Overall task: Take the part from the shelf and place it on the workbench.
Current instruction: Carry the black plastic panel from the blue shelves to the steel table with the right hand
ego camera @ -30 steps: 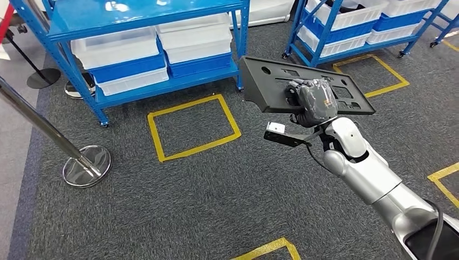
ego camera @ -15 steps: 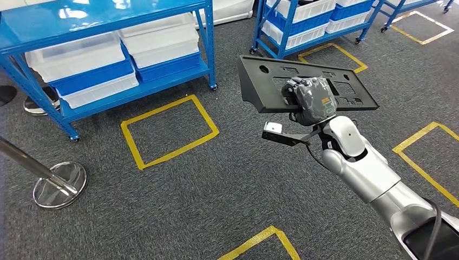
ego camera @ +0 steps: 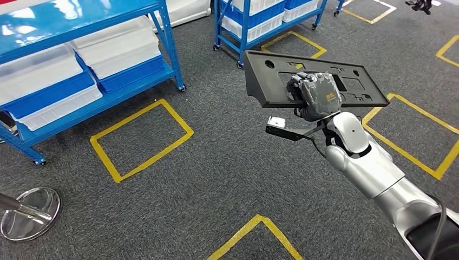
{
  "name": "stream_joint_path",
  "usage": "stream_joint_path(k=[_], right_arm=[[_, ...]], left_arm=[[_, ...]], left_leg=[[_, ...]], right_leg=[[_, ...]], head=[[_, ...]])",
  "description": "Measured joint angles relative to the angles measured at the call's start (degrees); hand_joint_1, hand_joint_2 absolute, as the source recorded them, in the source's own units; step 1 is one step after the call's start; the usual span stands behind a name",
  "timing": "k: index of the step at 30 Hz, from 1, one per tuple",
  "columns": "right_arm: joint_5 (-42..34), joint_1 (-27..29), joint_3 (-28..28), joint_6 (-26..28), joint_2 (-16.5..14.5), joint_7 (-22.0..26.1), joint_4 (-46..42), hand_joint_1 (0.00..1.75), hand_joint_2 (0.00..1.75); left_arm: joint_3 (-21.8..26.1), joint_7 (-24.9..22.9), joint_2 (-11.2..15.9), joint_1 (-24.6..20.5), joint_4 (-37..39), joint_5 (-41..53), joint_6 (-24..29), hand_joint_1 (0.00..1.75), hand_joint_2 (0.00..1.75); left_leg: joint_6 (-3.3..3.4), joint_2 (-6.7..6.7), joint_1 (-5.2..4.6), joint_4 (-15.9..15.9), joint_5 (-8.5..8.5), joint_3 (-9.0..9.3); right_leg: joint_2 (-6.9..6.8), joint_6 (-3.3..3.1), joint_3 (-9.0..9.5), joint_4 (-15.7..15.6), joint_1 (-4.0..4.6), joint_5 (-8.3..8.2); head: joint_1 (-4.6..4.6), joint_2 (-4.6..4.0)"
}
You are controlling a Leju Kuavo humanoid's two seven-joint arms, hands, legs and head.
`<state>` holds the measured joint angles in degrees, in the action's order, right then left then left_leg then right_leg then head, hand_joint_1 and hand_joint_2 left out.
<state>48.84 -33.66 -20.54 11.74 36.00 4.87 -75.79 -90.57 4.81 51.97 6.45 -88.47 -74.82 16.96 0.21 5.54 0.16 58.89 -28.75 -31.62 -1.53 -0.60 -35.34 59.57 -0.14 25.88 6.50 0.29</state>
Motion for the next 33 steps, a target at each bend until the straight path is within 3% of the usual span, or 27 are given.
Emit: stream_joint_path(k=[1, 3, 5, 6, 7, 8, 10, 12, 14, 15, 17, 19, 21, 22, 23, 25, 27, 30, 31, 33], right_arm=[[0.0, -0.1, 0.0, 0.0, 0.1, 0.0, 0.0, 1.75, 1.75], [0.1, -0.3, 0.0, 0.0, 0.1, 0.0, 0.1, 1.75, 1.75], [0.2, -0.3, -0.2, 0.0, 0.1, 0.0, 0.2, 1.75, 1.75], [0.2, -0.3, -0.3, 0.0, 0.1, 0.0, 0.2, 1.75, 1.75], [0.2, -0.3, -0.3, 0.0, 0.0, 0.0, 0.2, 1.75, 1.75], [0.2, -0.3, -0.3, 0.0, 0.0, 0.0, 0.3, 1.75, 1.75], [0.4, -0.4, -0.3, 0.0, 0.0, 0.0, 0.3, 1.75, 1.75], [0.7, -0.5, -0.4, 0.0, 0.0, 0.2, 0.3, 1.75, 1.75], [1.3, -0.8, -0.7, 0.0, -0.1, 0.4, 0.4, 1.75, 1.75], [1.5, -1.0, -0.9, -0.1, -0.1, 0.5, 0.4, 1.75, 1.75], [2.0, -1.6, -1.3, -0.1, -0.4, 0.5, 0.6, 1.75, 1.75], [2.3, -2.2, -1.8, -0.1, -0.8, 0.5, 0.7, 1.75, 1.75], [2.4, -2.3, -2.2, -0.1, -1.1, 0.6, 0.9, 1.75, 1.75], [2.4, -2.3, -2.3, -0.1, -1.3, 0.6, 1.0, 1.75, 1.75], [2.4, -2.3, -2.4, -0.1, -1.3, 0.6, 1.1, 1.75, 1.75], [2.4, -2.5, -2.4, -0.1, -1.4, 0.6, 1.2, 1.75, 1.75], [2.4, -2.7, -2.4, -0.1, -1.5, 0.6, 1.2, 1.75, 1.75], [2.4, -2.8, -2.4, -0.1, -1.6, 0.6, 1.3, 1.75, 1.75], [2.4, -2.9, -2.4, -0.1, -1.6, 0.6, 1.3, 1.75, 1.75], [2.4, -3.1, -2.4, -0.1, -1.7, 0.6, 1.3, 1.75, 1.75]], left_arm=[[0.0, 0.0, 0.0, 0.0, 0.0, 0.0, 0.0, 0.0, 1.75], [0.0, 0.0, 0.0, 0.0, 0.1, 0.0, 0.0, 0.0, 1.75], [0.0, 0.0, 0.0, 0.1, 0.1, 0.0, 0.0, 0.0, 1.75], [0.0, 0.0, 0.0, 0.1, 0.2, 0.0, 0.0, 0.0, 1.75], [0.0, 0.0, 0.0, 0.1, 0.2, 0.0, 0.0, 0.0, 1.75], [0.0, 0.0, 0.0, 0.1, 0.2, 0.0, 0.0, 0.0, 1.75], [0.0, 0.0, 0.0, 0.1, 0.3, 0.0, 0.0, 0.0, 1.75], [0.0, 0.0, 0.0, 0.1, 0.3, 0.0, -0.1, 0.0, 1.75], [0.0, 0.0, 0.0, 0.1, 0.3, 0.0, -0.2, 0.0, 1.75], [0.0, 0.0, 0.0, 0.0, 0.4, -0.1, -0.2, 0.0, 1.75], [0.0, 0.1, 0.0, 0.0, 0.4, -0.1, -0.3, 0.0, 1.75], [0.0, 0.1, 0.0, 0.0, 0.4, -0.1, -0.3, 0.0, 1.75], [0.0, 0.1, 0.0, 0.0, 0.4, -0.1, -0.4, 0.0, 1.75], [0.0, 0.1, 0.0, 0.0, 0.5, -0.1, -0.4, 0.0, 1.75], [0.0, 0.1, 0.0, 0.0, 0.5, -0.1, -0.4, 0.0, 1.75], [0.0, 0.1, 0.0, 0.0, 0.5, -0.1, -0.4, 0.0, 1.75], [0.0, 0.1, 0.0, 0.0, 0.5, -0.1, -0.4, 0.0, 1.75], [0.0, 0.1, 0.0, -0.1, 0.5, -0.1, -0.4, 0.0, 1.75], [0.0, 0.1, 0.0, -0.2, 0.5, -0.1, -0.4, 0.0, 1.75], [0.1, 0.1, 0.0, -0.2, 0.5, -0.1, -0.4, 0.0, 1.75]], left_leg=[[-0.28, -1.15, 0.14, 1.2, -0.99, -0.43], [-0.72, -4.1, 0.4, 6.8, -4.36, -2.84], [-0.97, -5.09, 0.46, 13.8, -7.1, -6.13], [-1.03, -5.16, 0.49, 15.3, -7.05, -6.9], [-1.05, -5.23, 0.52, 14.6, -5.91, -6.66], [-1.0, -5.51, 0.59, 11.9, -3.93, -5.46], [-0.82, -7.7, 0.86, 4.5, -0.54, -2.21], [-0.54, -9.5, 0.96, 0.8, 0.31, -0.69], [-0.01, -8.75, 0.83, 0.5, 0.4, -0.61], [0.44, -8.02, 0.84, 0.1, 0.67, -0.5], [1.31, -6.51, 0.86, -0.6, 1.21, -0.26], [1.72, -5.11, 0.63, -0.8, 1.35, -0.28], [1.81, -3.79, 0.5, -0.7, 1.28, -0.4], [1.8, -3.15, 0.47, -0.7, 1.21, -0.4], [1.72, -2.53, 0.45, -0.6, 1.11, -0.35], [1.37, -1.39, 0.32, -0.5, 0.8, -0.15], [0.87, -0.4, 0.06, -0.4, 0.51, 0.0], [0.11, 0.89, -0.05, -0.4, 0.14, 0.16], [-0.15, 0.27, 0.07, 0.1, -0.39, 0.02], [-0.57, -2.47, 0.31, 4.2, -3.05, -1.85]], right_leg=[[0.51, -0.32, 0.04, -0.2, -0.19, -0.2], [1.48, -0.77, 0.03, -0.4, -0.42, -0.47], [2.64, -0.91, -0.14, -0.4, -0.42, -0.55], [3.29, -0.92, -0.22, -0.3, -0.42, -0.56], [3.94, -0.92, -0.27, -0.1, -0.45, -0.56], [4.61, -0.89, -0.29, 0.0, -0.49, -0.55], [5.87, -0.61, -0.54, 0.5, -0.54, -0.49], [7.17, 0.08, -1.22, 0.8, -0.6, -0.72], [8.51, 0.98, -1.77, 0.6, -0.75, -1.28], [8.18, 1.28, -1.97, 0.7, -0.78, -1.29], [5.39, 1.68, -3.31, 3.4, -0.65, 0.5], [2.45, 1.96, -6.37, 10.1, -0.65, 4.18], [1.91, 2.21, -8.69, 15.6, -0.81, 6.04], [1.78, 2.25, -8.44, 15.5, -0.85, 5.43], [1.49, 2.21, -7.04, 13.1, -0.85, 3.94], [-0.47, 1.85, -2.7, 5.4, -0.46, 0.86], [-1.77, 1.13, -0.48, 0.9, 0.15, -0.13], [-0.28, 0.29, -0.58, 0.2, 0.24, -0.27], [0.28, 0.02, -0.51, 0.0, 0.1, -0.43], [1.3, -0.59, -0.36, -0.4, -0.17, -0.72]], head=[[-0.01, 0.01], [-0.01, 0.0], [-0.02, 0.01], [-0.02, 0.01], [-0.02, 0.02], [-0.02, 0.02], [-0.01, 0.0], [-0.01, 0.0], [-0.01, 0.01], [-0.01, 0.01], [0.02, 0.01], [0.03, 0.0], [0.02, 0.0], [0.03, -0.01], [0.02, -0.01], [0.02, -0.01], [0.02, 0.0], [0.0, 0.01], [-0.01, 0.01], [-0.02, 0.02]])
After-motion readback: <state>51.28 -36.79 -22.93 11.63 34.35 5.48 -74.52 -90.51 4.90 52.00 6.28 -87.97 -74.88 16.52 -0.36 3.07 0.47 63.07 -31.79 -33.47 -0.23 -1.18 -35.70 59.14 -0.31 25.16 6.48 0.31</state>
